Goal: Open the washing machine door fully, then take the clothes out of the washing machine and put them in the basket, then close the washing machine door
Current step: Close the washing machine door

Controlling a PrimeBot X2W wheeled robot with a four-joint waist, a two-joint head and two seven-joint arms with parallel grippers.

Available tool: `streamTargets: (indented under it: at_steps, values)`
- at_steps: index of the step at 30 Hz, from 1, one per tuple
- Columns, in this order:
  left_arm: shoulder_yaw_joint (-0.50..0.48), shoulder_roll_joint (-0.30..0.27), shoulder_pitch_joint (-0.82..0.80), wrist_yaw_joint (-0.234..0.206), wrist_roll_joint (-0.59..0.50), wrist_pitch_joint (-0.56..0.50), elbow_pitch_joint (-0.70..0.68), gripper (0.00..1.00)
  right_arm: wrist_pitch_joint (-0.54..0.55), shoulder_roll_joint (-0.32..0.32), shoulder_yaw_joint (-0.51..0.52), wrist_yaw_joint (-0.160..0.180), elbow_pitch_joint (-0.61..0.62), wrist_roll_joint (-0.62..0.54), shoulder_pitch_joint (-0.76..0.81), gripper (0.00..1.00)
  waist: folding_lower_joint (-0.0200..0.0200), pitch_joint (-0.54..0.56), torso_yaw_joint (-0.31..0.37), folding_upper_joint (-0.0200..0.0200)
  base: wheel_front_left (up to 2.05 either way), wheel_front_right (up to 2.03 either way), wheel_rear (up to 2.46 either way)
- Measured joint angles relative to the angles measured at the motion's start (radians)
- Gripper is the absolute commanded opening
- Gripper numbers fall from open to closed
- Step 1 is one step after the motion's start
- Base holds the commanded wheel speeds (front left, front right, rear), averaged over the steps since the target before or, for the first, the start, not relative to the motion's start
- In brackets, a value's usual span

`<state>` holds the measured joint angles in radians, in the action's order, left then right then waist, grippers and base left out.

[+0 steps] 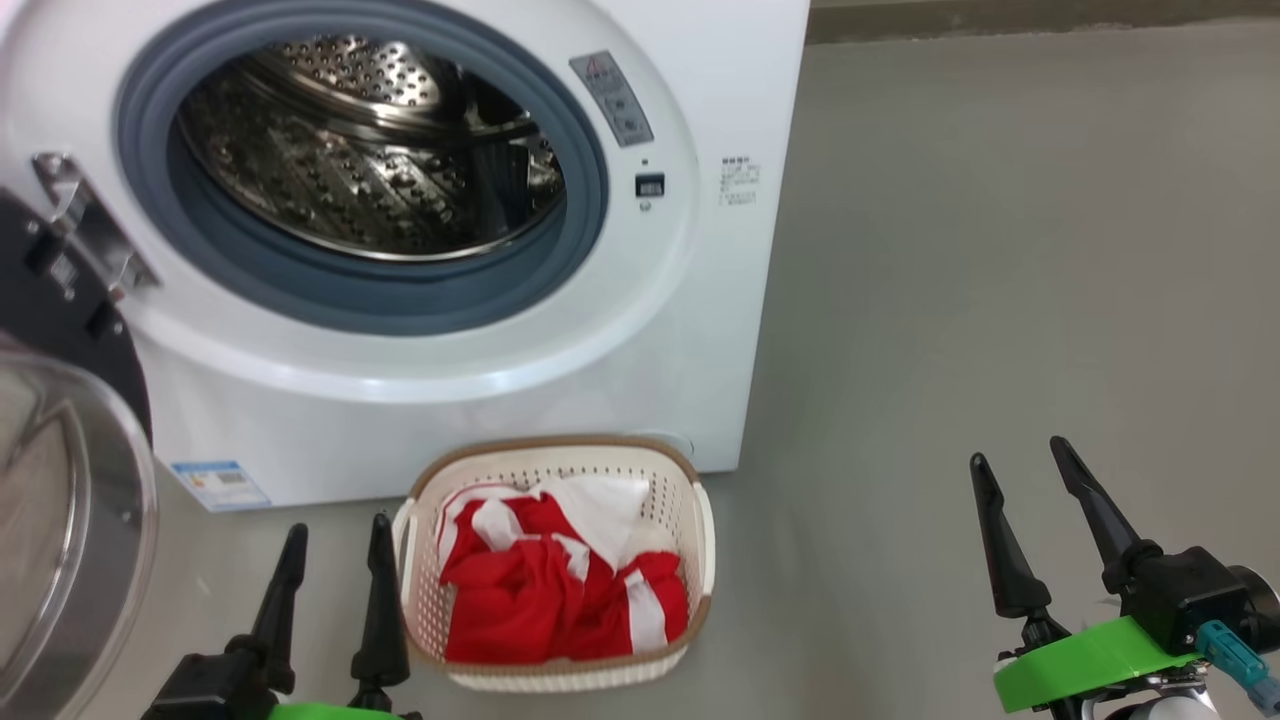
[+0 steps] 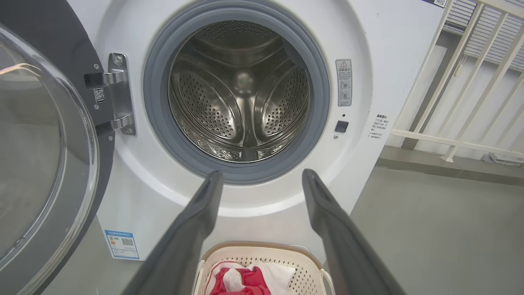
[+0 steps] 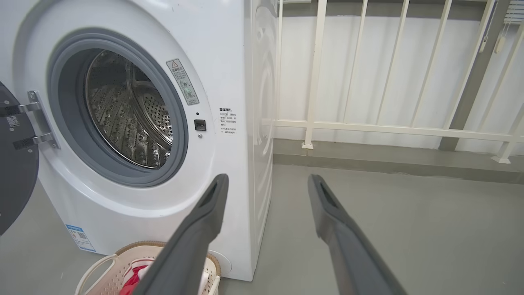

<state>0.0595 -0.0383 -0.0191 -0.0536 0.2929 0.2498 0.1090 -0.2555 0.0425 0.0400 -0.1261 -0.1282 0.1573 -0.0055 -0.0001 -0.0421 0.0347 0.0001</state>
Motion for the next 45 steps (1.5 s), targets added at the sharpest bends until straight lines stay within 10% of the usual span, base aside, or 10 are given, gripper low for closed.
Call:
streamTargets:
  at_steps: [28,45]
  values:
    - [0.010,-0.001,-0.002,0.002,-0.045,0.000,0.002,1.00,0.000,0.000,0.004,0.000,-0.007,0.001,0.000,1.00,0.0001,-0.004,-0.021,0.0000,-0.42,0.42,0.00]
    - [0.026,-0.001,-0.001,-0.079,-0.049,0.000,-0.075,1.00,0.000,0.000,-0.037,0.000,-0.004,0.001,-0.008,1.00,0.0001,-0.009,-0.179,0.0000,0.00,0.00,0.00]
